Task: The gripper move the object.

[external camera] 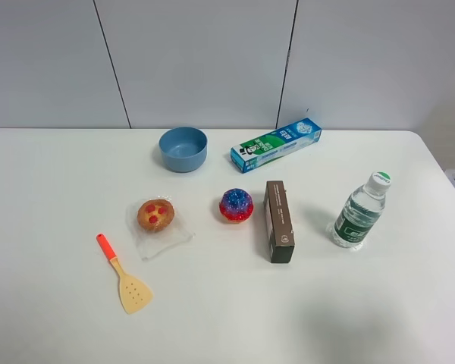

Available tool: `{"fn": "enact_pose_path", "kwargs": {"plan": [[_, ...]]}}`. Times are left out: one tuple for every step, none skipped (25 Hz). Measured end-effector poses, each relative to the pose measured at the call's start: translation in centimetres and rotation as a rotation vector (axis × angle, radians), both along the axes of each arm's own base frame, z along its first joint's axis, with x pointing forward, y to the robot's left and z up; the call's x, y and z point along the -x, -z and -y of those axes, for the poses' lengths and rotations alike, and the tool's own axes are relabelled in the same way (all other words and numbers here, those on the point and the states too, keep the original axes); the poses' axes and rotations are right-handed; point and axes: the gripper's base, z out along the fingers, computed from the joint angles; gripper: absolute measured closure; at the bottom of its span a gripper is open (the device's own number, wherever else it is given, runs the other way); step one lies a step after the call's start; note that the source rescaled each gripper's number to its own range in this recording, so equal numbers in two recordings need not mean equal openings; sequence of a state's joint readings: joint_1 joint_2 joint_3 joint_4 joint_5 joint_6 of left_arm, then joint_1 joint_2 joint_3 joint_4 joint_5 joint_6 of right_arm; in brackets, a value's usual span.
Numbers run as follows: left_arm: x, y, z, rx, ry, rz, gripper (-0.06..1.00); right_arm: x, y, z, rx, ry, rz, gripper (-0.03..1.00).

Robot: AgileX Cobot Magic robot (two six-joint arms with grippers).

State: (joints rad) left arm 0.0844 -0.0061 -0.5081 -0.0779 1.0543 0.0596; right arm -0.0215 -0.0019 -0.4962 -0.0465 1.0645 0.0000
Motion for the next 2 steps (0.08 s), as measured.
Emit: {"fn": "enact_pose_path", "kwargs": {"plan": [[0.00,0.00,0.00,0.000,0.000,0.000,-0.06,0.00,0.00,0.00,0.000,0.000,0.000,-0.03],[0.00,0.00,0.00,0.000,0.000,0.000,-0.06,0.00,0.00,0.00,0.000,0.000,0.000,-0.03]]}}
